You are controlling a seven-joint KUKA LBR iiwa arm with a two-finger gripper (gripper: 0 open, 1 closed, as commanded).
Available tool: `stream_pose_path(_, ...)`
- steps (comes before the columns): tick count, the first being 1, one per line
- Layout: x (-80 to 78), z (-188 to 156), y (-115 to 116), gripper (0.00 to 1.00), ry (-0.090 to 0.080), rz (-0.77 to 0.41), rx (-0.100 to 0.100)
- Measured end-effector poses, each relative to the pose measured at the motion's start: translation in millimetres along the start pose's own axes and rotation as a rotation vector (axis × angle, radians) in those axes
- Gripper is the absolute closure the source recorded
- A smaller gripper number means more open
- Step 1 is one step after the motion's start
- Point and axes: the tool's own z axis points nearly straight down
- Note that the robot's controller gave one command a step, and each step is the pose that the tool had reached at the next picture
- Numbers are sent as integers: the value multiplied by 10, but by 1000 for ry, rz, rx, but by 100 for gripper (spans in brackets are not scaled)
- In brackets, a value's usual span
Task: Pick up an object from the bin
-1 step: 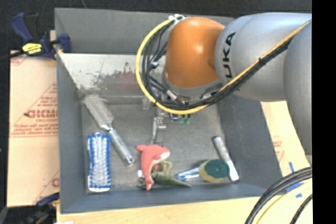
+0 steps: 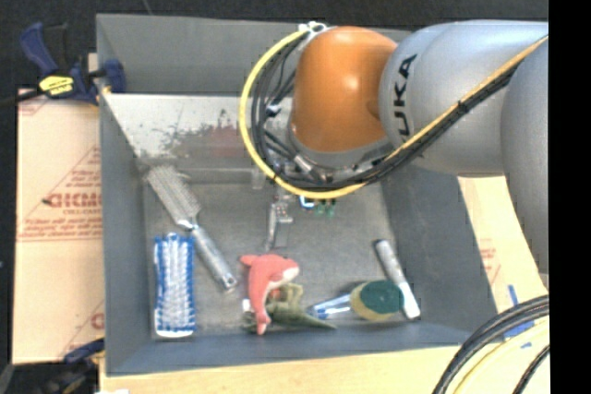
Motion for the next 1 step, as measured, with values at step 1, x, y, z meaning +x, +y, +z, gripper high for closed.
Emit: stream_pose_path(1, 352, 1165, -159, 0, 4, -142, -1)
